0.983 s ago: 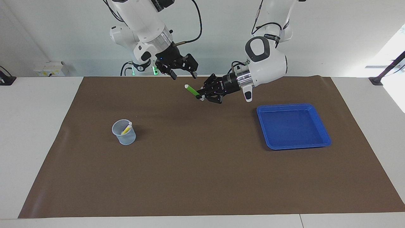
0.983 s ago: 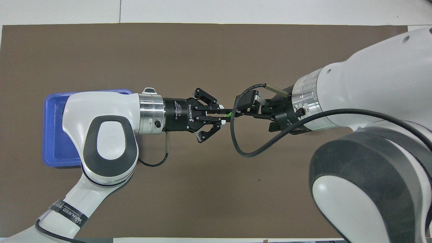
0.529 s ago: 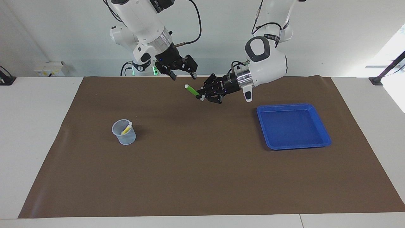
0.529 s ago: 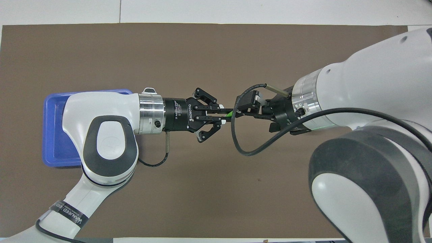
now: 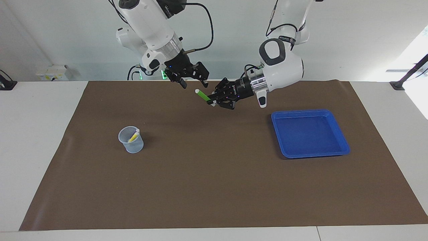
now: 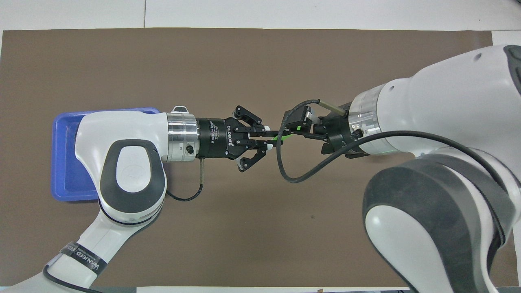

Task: Transfer and insert pens with both arms
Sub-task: 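Close the right gripper on the green pen and open the left gripper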

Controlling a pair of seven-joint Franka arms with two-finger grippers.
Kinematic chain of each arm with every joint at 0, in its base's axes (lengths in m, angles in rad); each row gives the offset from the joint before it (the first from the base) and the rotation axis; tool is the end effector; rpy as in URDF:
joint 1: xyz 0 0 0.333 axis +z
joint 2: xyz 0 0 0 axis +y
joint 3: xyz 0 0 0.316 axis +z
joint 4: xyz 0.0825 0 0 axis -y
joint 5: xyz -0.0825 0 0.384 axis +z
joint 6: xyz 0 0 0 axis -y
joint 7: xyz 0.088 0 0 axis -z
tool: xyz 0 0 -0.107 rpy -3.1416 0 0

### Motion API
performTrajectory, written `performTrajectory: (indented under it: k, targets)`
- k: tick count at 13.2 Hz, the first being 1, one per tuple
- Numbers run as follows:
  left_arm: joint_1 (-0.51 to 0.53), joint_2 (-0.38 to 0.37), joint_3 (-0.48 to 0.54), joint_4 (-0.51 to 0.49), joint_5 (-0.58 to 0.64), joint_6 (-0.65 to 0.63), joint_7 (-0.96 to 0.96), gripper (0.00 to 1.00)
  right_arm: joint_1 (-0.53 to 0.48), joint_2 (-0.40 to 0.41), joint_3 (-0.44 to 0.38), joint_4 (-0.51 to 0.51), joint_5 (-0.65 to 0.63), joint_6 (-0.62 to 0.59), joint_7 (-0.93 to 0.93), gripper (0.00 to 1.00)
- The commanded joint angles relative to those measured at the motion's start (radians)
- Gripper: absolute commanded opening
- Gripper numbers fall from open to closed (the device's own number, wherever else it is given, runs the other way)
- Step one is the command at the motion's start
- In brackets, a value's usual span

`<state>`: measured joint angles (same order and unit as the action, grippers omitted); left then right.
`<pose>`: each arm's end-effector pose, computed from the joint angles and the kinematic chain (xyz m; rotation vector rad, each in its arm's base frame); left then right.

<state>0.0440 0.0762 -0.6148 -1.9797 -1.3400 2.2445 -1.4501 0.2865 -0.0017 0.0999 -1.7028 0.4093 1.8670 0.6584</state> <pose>0.4931 -0.3414 0.4762 1.4284 1.6421 -1.0844 0.5245 0.2464 0.5963 -2.6682 0.4857 0.0799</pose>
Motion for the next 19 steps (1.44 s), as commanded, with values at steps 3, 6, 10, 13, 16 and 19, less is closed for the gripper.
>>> performTrajectory:
  k: [3, 6, 10, 13, 16, 19]
  targets:
    - [-0.015, -0.039, 0.012, -0.036, -0.045, 0.041, 0.008, 0.0, 0.014, -0.032, 0.003, -0.063, 0.023, 0.09, -0.025, 0.98]
    - [-0.015, -0.039, 0.012, -0.036, -0.045, 0.041, 0.008, 0.0, 0.014, -0.03, 0.003, -0.063, 0.023, 0.096, -0.043, 0.48]
    - [-0.015, -0.039, 0.012, -0.036, -0.047, 0.046, 0.008, 0.0, 0.013, -0.027, 0.003, -0.075, 0.023, 0.178, -0.069, 0.15]
    - [-0.015, -0.039, 0.012, -0.036, -0.054, 0.047, 0.008, 0.0, 0.013, -0.029, 0.003, -0.078, 0.023, 0.19, -0.069, 0.09]
    - [-0.016, -0.041, 0.012, -0.036, -0.056, 0.07, 0.007, 0.0, 0.014, -0.029, 0.003, -0.08, 0.023, 0.19, -0.063, 0.0]
    - [-0.03, -0.064, 0.012, -0.042, -0.056, 0.113, 0.002, 1.0, 0.014, -0.029, 0.004, -0.078, 0.01, 0.19, -0.075, 0.0]
